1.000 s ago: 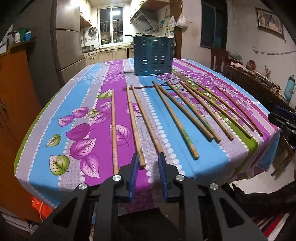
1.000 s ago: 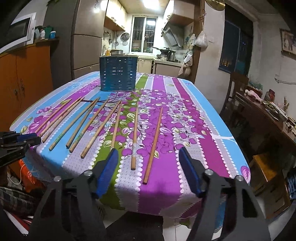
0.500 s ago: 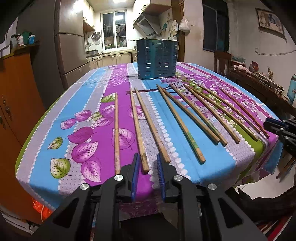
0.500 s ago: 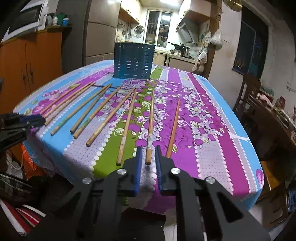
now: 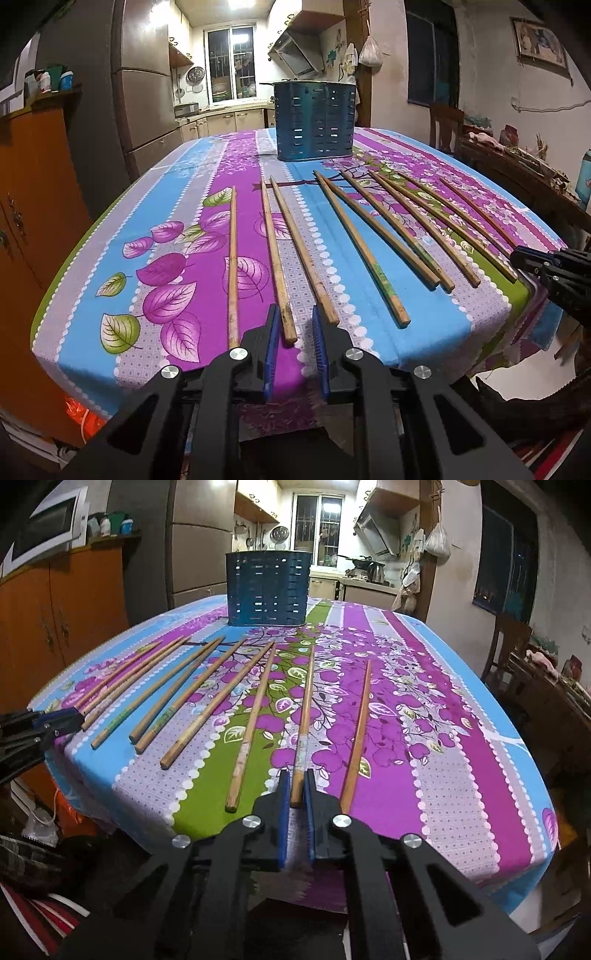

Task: Organize utensils
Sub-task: 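Close the left tool on one chopstick while the right tool grasps another chopstick, then carry both chopsticks to the blue holder and lower them in, opening the right tool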

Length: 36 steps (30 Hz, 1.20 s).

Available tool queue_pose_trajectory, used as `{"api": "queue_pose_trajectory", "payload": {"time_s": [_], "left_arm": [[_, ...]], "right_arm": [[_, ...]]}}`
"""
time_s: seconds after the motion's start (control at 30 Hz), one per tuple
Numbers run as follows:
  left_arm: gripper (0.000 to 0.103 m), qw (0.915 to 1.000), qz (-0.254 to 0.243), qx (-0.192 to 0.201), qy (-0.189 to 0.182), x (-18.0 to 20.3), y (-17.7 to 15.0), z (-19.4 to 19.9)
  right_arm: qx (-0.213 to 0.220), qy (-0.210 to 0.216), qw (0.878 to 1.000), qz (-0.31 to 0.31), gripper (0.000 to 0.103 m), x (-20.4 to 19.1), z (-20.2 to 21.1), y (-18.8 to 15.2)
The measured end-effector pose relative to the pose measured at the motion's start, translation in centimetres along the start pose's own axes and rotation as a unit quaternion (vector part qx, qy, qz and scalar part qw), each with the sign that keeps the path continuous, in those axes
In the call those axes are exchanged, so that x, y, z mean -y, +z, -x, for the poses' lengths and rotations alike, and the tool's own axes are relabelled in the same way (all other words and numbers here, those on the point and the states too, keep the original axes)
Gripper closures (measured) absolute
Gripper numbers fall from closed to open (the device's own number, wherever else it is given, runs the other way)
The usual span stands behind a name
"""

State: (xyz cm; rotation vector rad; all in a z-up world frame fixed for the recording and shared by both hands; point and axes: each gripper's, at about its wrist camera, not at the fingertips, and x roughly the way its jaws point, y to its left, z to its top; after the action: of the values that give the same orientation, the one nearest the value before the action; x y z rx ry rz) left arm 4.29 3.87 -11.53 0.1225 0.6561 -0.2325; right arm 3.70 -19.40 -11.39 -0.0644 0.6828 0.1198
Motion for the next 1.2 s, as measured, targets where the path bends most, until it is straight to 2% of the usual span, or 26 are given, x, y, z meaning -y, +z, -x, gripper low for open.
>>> {"api": "queue_pose_trajectory", "payload": {"time_s": [0.03, 0.17, 0.3, 0.67, 0.9, 1.2], "left_arm": [[0.083, 1.0000, 0.001, 0.001, 0.000, 0.0, -0.1, 0.0], [0.094, 1.0000, 0.005, 0.004, 0.007, -0.3, -0.1, 0.1], [0.095, 1.0000, 0.001, 0.004, 0.007, -0.4, 0.0, 0.1], [0.095, 0.9992, -0.003, 0.037, 0.015, -0.6, 1.5, 1.9], [0.095, 0.9972, -0.011, 0.072, 0.015, -0.8, 4.0, 4.2], [0.095, 0.9896, -0.004, 0.144, 0.003, -2.6, 9.9, 7.3]], "right_arm": [[0.002, 0.001, 1.000, -0.002, 0.097, 0.1, 0.0, 0.0], [0.007, 0.005, 1.000, -0.014, 0.098, 0.1, -0.1, 0.0], [0.016, 0.005, 1.000, -0.027, 0.098, 0.5, 0.3, 0.1], [0.075, 0.004, 0.997, -0.023, 0.098, 0.4, 3.1, 2.8], [0.133, 0.007, 0.991, -0.005, 0.098, 0.3, 5.3, 6.2], [0.188, 0.036, 0.982, -0.002, 0.098, 1.7, 6.9, 11.4]]}}
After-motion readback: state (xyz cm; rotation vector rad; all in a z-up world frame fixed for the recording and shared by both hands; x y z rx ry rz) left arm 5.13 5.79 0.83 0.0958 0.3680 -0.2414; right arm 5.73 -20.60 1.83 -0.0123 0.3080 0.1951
